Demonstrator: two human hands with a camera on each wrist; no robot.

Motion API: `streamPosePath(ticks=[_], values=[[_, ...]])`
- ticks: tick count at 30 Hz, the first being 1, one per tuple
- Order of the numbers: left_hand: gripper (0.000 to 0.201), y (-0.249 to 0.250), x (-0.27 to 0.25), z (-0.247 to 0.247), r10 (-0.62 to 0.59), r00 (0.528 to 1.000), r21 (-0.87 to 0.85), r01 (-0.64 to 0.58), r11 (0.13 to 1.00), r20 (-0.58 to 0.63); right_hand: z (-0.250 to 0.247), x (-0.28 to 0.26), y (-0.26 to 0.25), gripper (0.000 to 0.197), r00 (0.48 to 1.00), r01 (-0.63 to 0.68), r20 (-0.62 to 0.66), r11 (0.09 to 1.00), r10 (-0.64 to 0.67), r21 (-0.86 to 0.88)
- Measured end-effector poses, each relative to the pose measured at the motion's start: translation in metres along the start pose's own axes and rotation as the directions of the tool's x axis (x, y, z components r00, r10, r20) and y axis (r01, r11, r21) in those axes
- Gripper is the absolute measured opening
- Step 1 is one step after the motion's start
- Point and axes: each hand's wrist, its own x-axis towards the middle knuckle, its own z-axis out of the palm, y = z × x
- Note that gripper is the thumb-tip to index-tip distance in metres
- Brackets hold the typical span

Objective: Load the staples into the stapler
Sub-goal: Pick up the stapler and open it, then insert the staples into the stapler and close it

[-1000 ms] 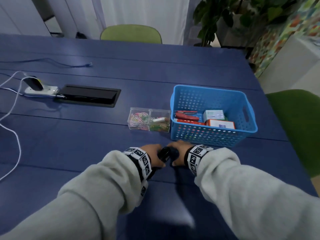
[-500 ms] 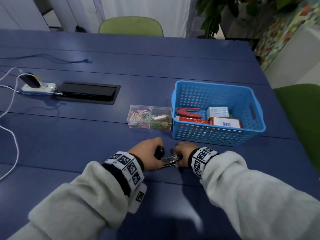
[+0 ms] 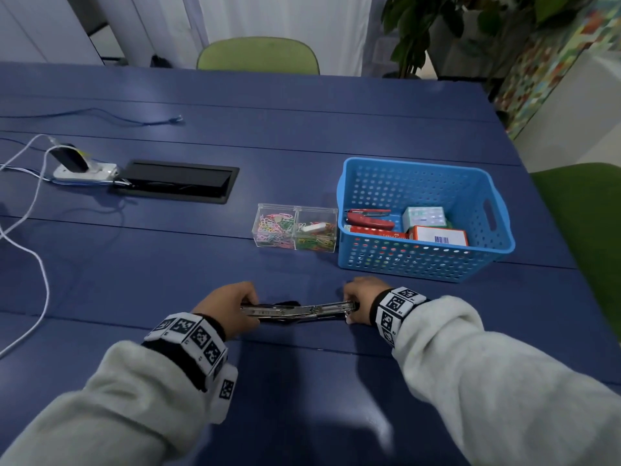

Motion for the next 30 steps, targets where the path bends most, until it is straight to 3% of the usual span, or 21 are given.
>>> streamPosePath(ticks=[4,10,13,16,20,23,26,30], values=[[0.026,0.009,0.006,0.008,-0.062,0.989,0.173,0.038,0.984,0.135,0.001,0.0,0.0,0.039,1.0,-0.006,-0.004,1.0,0.006,0.002],[0.061,0.036,0.018,0.022,0.06,0.958,0.226,-0.126,0.966,0.281,0.003,-0.003,0.0,0.039,1.0,-0.014,-0.012,1.0,0.014,0.027],[0.064,0.046,0.022,0.029,0.106,0.934,0.275,-0.207,0.939,0.34,0.001,-0.012,0.006,0.05,0.999,-0.032,-0.016,0.997,0.034,0.076],[0.063,0.05,0.024,0.03,0.117,0.928,0.323,-0.238,0.916,0.353,-0.002,-0.026,0.021,0.056,0.987,-0.136,-0.072,0.981,0.147,0.136],[0.064,0.053,0.026,0.028,0.129,0.93,0.322,-0.247,0.914,0.345,0.0,-0.041,0.037,0.043,0.963,-0.267,-0.012,0.963,0.268,0.045],[0.065,0.054,0.028,0.029,0.133,0.929,0.311,-0.246,0.918,0.345,0.004,-0.047,0.035,0.03,0.962,-0.271,0.036,0.962,0.27,0.02],[0.064,0.053,0.029,0.03,0.132,0.931,0.304,-0.241,0.922,0.34,0.008,-0.044,0.032,0.016,0.962,-0.273,0.001,0.962,0.273,0.01],[0.065,0.052,0.028,0.031,0.135,0.933,0.31,-0.243,0.919,0.334,0.004,-0.047,0.027,0.011,0.956,-0.292,0.022,0.956,0.292,-0.003]])
